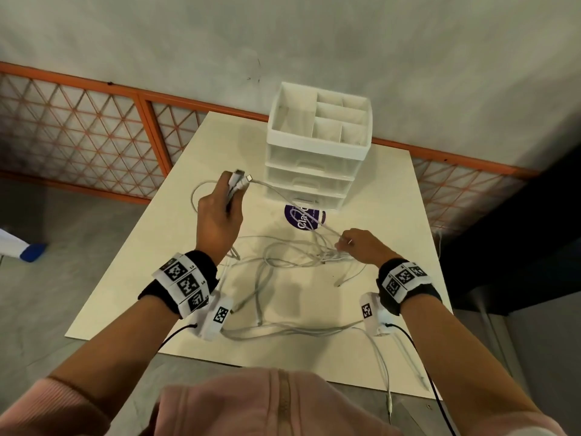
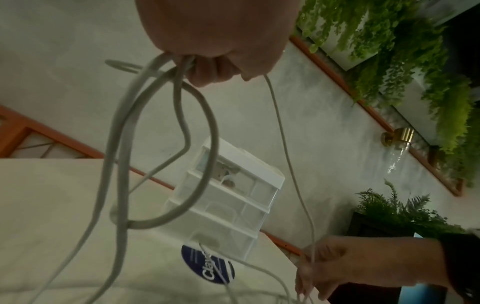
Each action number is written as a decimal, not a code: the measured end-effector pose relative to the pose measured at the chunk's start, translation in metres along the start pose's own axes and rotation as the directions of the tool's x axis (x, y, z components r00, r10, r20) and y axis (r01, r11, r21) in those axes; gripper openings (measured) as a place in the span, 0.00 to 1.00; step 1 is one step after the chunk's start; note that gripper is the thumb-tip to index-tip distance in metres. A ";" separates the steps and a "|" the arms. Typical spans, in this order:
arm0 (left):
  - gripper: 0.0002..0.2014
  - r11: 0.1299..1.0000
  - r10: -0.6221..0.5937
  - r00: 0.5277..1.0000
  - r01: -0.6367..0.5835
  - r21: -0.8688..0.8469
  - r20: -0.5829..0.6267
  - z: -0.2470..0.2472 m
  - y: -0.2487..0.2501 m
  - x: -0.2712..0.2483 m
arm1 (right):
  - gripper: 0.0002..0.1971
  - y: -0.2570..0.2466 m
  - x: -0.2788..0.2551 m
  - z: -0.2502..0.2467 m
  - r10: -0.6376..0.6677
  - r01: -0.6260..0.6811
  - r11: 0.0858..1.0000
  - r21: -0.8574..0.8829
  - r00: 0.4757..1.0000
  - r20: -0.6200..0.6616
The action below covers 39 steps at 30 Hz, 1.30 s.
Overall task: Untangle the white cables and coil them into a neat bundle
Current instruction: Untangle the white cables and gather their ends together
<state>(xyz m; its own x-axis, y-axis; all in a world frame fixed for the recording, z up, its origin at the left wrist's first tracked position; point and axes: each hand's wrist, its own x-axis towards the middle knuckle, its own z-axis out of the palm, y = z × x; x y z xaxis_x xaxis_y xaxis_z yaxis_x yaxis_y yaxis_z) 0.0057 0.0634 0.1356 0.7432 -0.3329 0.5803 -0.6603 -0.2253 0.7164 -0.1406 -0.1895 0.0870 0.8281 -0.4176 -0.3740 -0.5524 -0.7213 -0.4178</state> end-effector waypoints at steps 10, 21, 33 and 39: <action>0.14 0.996 -0.010 0.945 -0.020 0.086 0.326 -0.007 -0.035 -0.018 | 0.07 -0.015 -0.003 -0.066 0.168 0.115 0.846 0.521 0.869 -0.465; 0.08 0.958 -0.282 0.663 0.237 0.162 0.694 -0.016 -0.039 -0.008 | 0.12 0.024 -0.015 -0.068 0.005 0.078 0.944 0.322 0.968 -0.251; 0.25 0.903 -0.402 -0.057 0.144 0.406 0.914 0.009 -0.043 -0.069 | 0.11 0.065 -0.050 0.014 0.475 -0.438 0.880 -0.183 0.803 0.360; 0.14 0.839 -0.350 -0.143 0.392 0.378 0.926 -0.005 -0.040 -0.073 | 0.11 0.015 -0.023 0.032 0.016 -0.013 1.000 -0.021 0.986 0.168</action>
<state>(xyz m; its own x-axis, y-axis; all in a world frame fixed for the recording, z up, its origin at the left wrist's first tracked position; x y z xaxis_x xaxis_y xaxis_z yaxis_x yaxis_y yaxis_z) -0.0217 0.1013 0.0670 0.0251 -0.7211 -0.6924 -0.3029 -0.6655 0.6822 -0.1711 -0.1726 0.0630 0.7912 -0.3307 -0.5144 -0.5610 -0.7274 -0.3952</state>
